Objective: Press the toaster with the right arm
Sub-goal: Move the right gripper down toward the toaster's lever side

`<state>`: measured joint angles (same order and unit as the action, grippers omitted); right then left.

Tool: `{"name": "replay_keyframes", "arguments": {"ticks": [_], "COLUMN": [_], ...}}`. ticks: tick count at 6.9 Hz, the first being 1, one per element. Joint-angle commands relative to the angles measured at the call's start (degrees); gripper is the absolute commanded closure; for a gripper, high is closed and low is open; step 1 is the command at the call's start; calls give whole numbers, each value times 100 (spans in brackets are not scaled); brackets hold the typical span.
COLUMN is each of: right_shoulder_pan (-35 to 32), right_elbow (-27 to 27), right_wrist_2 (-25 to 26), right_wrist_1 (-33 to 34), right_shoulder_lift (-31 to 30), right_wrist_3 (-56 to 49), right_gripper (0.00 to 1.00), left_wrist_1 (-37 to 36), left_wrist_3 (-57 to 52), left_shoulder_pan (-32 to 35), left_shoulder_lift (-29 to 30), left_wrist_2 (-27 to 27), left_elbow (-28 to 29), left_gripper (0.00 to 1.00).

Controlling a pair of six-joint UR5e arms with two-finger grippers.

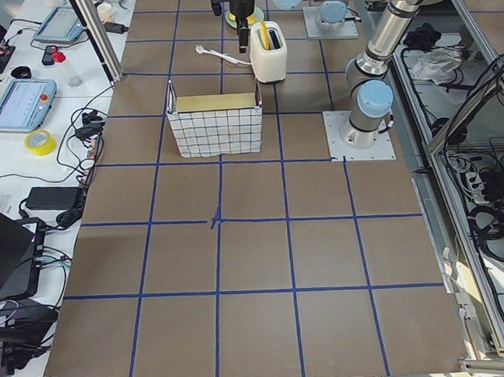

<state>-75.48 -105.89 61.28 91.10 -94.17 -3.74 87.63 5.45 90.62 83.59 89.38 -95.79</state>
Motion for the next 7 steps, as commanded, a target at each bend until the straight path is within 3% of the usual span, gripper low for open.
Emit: {"name": "replay_keyframes", "arguments": {"ticks": [1, 3, 7], "right_shoulder_pan": [50, 208, 595], "right_elbow": [-282, -545, -1318], "right_wrist_2": [-317, -827, -1065], "right_wrist_1": [-13, -372, -664], "right_shoulder_lift": [-5, -5, -40], "right_wrist_3": [-83, -320, -1049], "right_gripper": [100, 100, 100], "left_wrist_1": [0, 0, 0], "left_wrist_3": [0, 0, 0], "left_shoulder_pan": [0, 0, 0], "left_shoulder_lift": [0, 0, 0], "left_wrist_2": [1, -8, -8], "left_elbow": [-1, -1, -1], "left_gripper": [0, 0, 0]}}
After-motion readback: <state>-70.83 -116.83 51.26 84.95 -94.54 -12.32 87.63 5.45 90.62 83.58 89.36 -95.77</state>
